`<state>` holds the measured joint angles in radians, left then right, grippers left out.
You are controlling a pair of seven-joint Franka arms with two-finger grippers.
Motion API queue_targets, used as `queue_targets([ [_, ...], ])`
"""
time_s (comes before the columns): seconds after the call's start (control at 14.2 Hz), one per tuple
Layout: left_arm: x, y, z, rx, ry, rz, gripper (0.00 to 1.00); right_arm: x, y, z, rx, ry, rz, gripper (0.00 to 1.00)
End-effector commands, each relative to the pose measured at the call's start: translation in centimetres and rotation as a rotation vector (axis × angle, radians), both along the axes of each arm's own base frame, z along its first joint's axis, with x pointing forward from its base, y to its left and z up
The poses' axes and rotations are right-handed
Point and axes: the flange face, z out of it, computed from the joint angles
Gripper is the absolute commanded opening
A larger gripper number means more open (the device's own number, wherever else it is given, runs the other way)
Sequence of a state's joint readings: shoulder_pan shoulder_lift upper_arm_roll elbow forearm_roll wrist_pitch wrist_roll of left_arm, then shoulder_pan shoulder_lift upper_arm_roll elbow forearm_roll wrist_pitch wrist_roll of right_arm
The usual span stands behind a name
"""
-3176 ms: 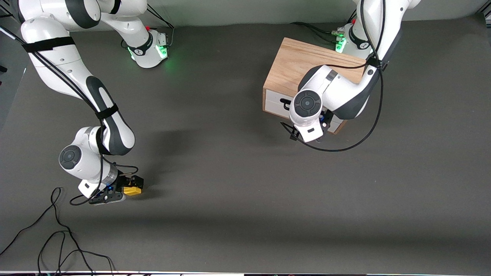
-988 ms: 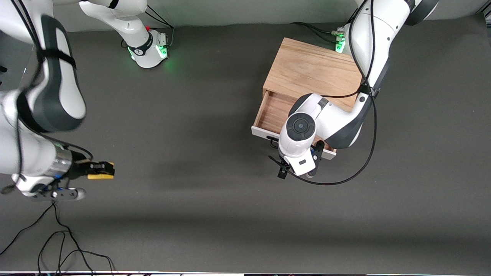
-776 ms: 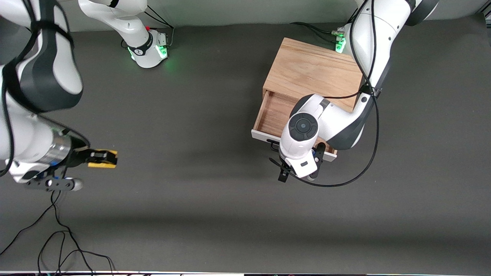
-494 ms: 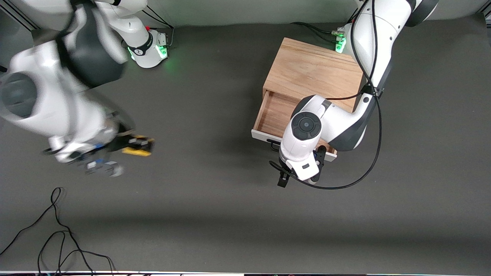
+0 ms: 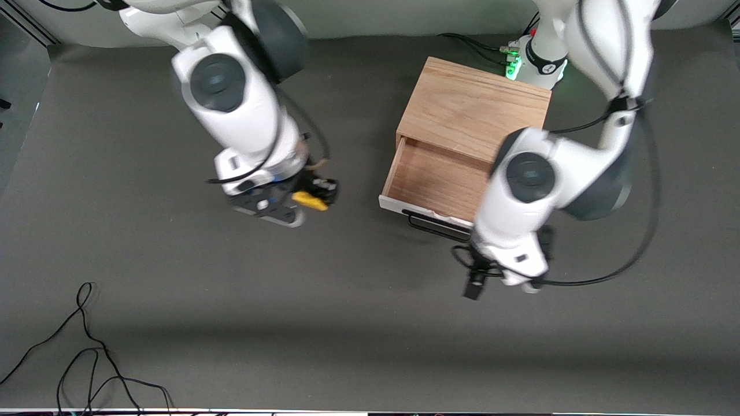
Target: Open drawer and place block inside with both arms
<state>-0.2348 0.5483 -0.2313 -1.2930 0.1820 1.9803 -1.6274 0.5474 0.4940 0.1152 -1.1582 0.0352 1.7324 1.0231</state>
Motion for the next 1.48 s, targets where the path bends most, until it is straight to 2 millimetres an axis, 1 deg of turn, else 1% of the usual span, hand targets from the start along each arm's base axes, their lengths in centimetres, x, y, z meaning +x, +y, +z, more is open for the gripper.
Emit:
queue_targets([
  [0.0,-0.5,5.9,3.7,-0.015,0.074,-0.113,1.0,-2.1,6.7,-2.2,0.008,-0.065,-0.018,0.02],
  [0.14,-0.9,11.2,6.1,-0.043,0.129,-0.222,1.0,-3.9,10.9,-4.9,0.011,-0.109,-0.024,0.02],
  [0.28,-1.6,16.6,8.2,-0.074,0.174,-0.327,1.0,-6.0,14.9,-8.4,0.0,-0.129,-0.018,0.03],
  [0.35,-2.2,19.0,9.1,-0.079,0.192,-0.384,1.0,-7.1,16.5,-9.8,-0.007,-0.132,-0.026,0.13],
  [0.42,-2.7,21.5,9.8,-0.078,0.21,-0.442,1.0,-7.8,17.5,-10.8,-0.013,-0.128,-0.041,0.29],
  [0.49,-3.4,23.3,10.6,-0.076,0.223,-0.503,1.0,-8.3,17.8,-11.8,-0.026,-0.118,-0.041,0.29],
  [0.56,-4.1,24.9,10.9,-0.076,0.241,-0.573,1.0,-8.8,18.3,-12.9,-0.037,-0.108,-0.03,0.29],
  [0.64,-4.8,26.3,11.4,-0.076,0.248,-0.638,1.0,-8.9,18.5,-14.2,-0.048,-0.096,-0.03,0.25],
  [0.71,-5.6,27.3,11.9,-0.074,0.252,-0.689,1.0,-8.9,18.8,-15.6,-0.055,-0.085,-0.044,0.2],
  [0.78,-6.6,28.1,12.3,-0.067,0.252,-0.736,1.0,-9.4,19.5,-16.8,-0.058,-0.078,-0.048,0.2],
  [0.85,-7.4,28.9,12.8,-0.06,0.246,-0.782,1.0,-9.9,20.0,-17.4,-0.052,-0.079,-0.051,0.2],
  [0.92,-8.1,29.2,13.1,-0.051,0.243,-0.834,1.0,-10.0,20.1,-18.1,-0.055,-0.072,-0.066,0.2],
  [1.06,-9.0,29.1,13.4,-0.024,0.239,-0.89,1.0,-10.3,20.4,-19.1,-0.058,-0.061,-0.087,0.2],
  [1.27,-10.3,28.8,13.7,0.015,0.233,-0.991,1.0,-11.7,21.6,-19.5,-0.05,-0.058,-0.096,0.3],
  [1.34,-11.0,28.6,14.0,0.031,0.22,-1.027,1.0,-11.9,21.7,-19.9,-0.052,-0.055,-0.108,0.33],
  [1.41,-11.6,28.4,14.0,0.043,0.212,-1.035,1.0,-12.0,21.8,-20.4,-0.055,-0.053,-0.109,0.38],
])
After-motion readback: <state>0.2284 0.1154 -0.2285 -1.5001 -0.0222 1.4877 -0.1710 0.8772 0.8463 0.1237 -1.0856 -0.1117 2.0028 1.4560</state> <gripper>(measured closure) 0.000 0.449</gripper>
